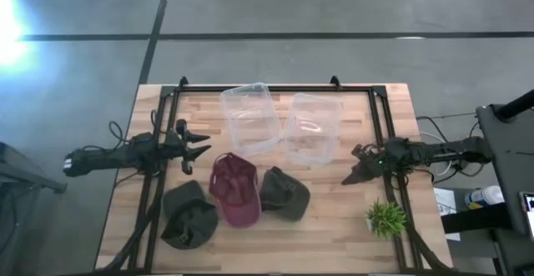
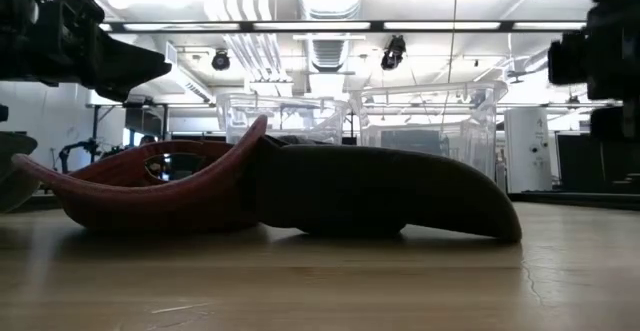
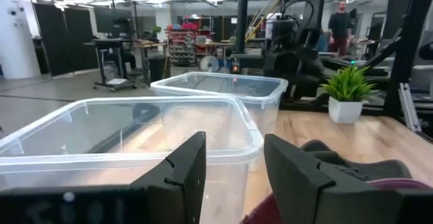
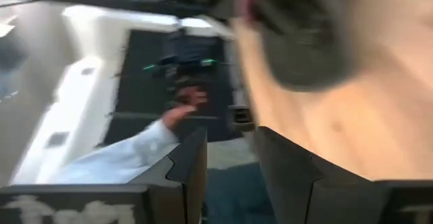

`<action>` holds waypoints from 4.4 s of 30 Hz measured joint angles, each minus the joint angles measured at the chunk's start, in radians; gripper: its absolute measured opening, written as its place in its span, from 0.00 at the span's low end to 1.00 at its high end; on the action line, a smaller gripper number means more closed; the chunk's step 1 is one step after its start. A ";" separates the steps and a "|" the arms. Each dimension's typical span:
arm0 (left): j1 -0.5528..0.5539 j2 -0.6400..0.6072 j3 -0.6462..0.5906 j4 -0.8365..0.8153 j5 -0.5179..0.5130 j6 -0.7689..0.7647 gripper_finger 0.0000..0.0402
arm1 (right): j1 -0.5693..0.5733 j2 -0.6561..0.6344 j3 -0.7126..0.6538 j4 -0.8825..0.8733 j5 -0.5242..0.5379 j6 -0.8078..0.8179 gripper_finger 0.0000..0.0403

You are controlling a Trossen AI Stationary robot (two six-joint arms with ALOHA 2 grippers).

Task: Pick & Place hat
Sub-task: Adjust the right transparent bin, then adjust the left transparent bin

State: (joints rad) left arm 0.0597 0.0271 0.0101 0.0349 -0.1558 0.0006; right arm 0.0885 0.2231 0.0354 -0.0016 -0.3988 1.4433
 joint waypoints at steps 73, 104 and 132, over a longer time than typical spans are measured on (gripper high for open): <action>0.000 0.002 -0.001 0.017 0.001 -0.162 0.36 | 0.156 1.443 1.318 -1.192 1.001 -0.191 0.42; -0.003 0.365 0.234 -0.187 0.160 -0.956 0.35 | 0.147 1.380 1.271 -0.897 0.708 -0.449 0.42; 0.013 0.782 0.468 -0.404 -0.330 -1.023 0.35 | 0.158 1.375 1.052 -0.729 0.380 -0.352 0.42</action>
State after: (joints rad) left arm 0.0724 0.8094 0.4778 -0.3687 -0.4856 -1.0222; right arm 0.2466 1.5984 1.0873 -0.7307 -0.0188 1.0915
